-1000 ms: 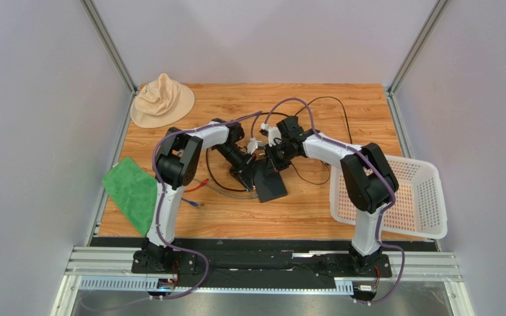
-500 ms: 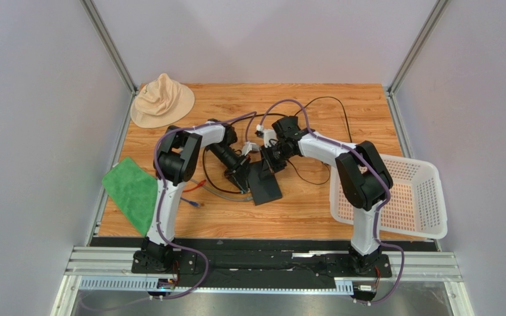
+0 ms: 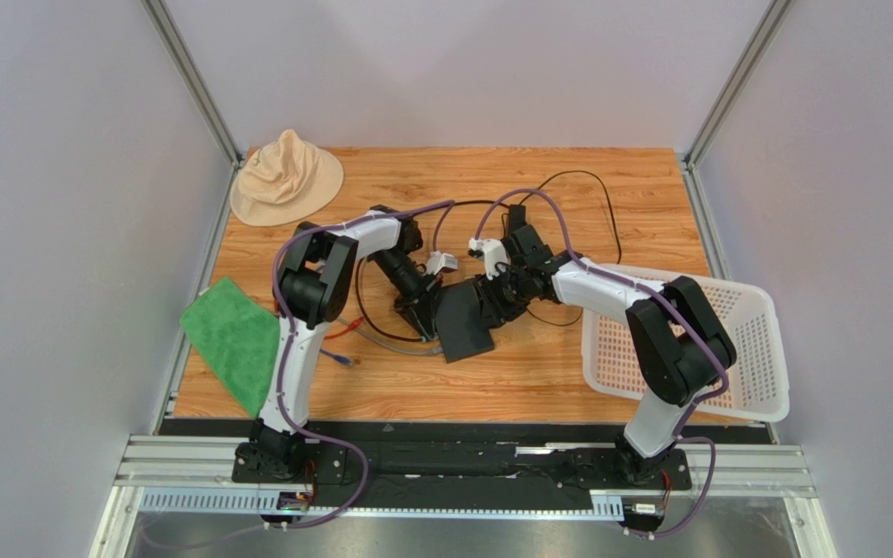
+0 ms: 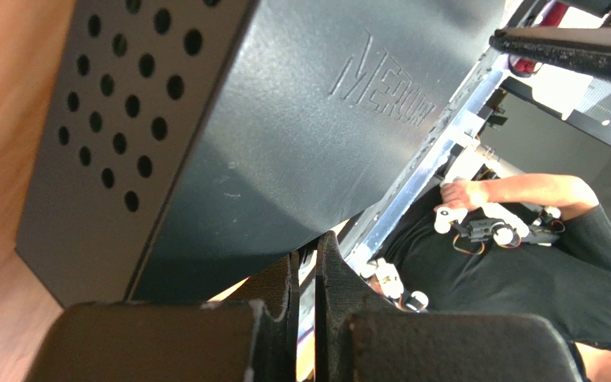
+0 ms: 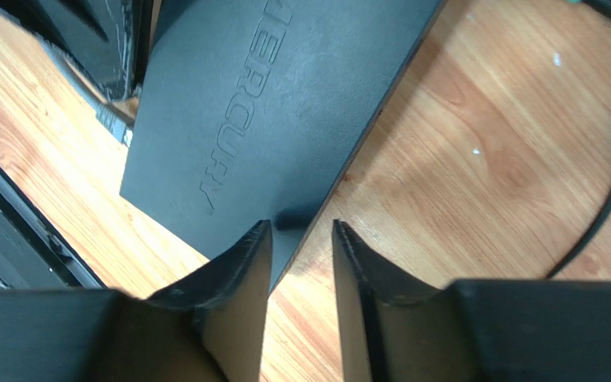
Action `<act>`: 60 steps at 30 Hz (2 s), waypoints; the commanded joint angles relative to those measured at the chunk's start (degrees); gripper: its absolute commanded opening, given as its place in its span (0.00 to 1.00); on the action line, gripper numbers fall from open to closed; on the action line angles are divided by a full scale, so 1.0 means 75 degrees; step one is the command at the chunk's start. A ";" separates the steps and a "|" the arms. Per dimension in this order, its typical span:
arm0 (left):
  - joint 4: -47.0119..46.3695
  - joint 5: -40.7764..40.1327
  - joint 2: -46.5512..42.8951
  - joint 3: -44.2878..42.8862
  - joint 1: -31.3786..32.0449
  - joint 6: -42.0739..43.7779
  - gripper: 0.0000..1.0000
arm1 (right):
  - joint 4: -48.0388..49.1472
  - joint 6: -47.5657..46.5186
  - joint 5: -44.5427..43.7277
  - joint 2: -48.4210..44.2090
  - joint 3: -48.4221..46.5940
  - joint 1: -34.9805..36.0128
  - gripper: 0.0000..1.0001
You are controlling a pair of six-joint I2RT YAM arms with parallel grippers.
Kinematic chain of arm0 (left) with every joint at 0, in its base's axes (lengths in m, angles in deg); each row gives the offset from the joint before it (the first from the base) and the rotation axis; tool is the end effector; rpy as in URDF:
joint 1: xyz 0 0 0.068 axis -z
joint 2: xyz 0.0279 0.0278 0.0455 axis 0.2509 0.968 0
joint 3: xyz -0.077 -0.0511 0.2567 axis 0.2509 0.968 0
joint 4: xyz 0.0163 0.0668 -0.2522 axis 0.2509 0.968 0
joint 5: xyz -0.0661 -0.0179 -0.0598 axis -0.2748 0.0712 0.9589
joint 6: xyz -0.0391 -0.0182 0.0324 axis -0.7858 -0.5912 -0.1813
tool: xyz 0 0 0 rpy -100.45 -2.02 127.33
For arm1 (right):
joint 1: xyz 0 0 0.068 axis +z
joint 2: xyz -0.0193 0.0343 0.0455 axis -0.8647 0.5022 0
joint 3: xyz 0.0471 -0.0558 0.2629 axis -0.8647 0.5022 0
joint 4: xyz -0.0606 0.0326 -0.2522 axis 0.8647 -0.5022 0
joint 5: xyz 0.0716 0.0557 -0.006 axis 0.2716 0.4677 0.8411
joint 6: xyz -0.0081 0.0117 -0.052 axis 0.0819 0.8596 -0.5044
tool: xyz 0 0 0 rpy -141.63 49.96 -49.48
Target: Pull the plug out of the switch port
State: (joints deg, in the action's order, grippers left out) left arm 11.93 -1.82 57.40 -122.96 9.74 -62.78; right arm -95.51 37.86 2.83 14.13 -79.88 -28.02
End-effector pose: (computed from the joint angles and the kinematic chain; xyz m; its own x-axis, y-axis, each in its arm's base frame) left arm 0.3527 -0.1884 0.1068 -0.8289 0.5290 0.1818 0.2225 0.6099 -0.7606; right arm 0.2799 0.1909 0.1743 -0.7219 -0.4998 -0.4785 -0.6768 0.6540 0.3380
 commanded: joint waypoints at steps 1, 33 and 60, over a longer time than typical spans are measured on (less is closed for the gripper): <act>0.0069 -0.1719 0.0594 -0.0197 -0.0189 -0.0180 0.00 | 0.0300 -0.0501 0.0492 0.0047 -0.0204 0.0126 0.31; 0.0656 -0.1787 0.0844 -0.1164 -0.0248 -0.0061 0.00 | -0.2108 -0.0784 -0.2445 0.3041 -0.3003 0.1239 0.00; 0.1065 -0.0820 0.0324 -0.0244 -0.0728 0.0522 0.00 | -0.2523 -0.0173 -0.2495 0.2966 -0.2467 0.1380 0.00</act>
State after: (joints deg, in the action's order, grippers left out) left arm 14.99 -7.72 56.73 -124.66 6.26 -62.56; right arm -101.21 36.31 -11.24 31.16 -103.90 -17.16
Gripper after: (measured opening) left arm 0.041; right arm 0.006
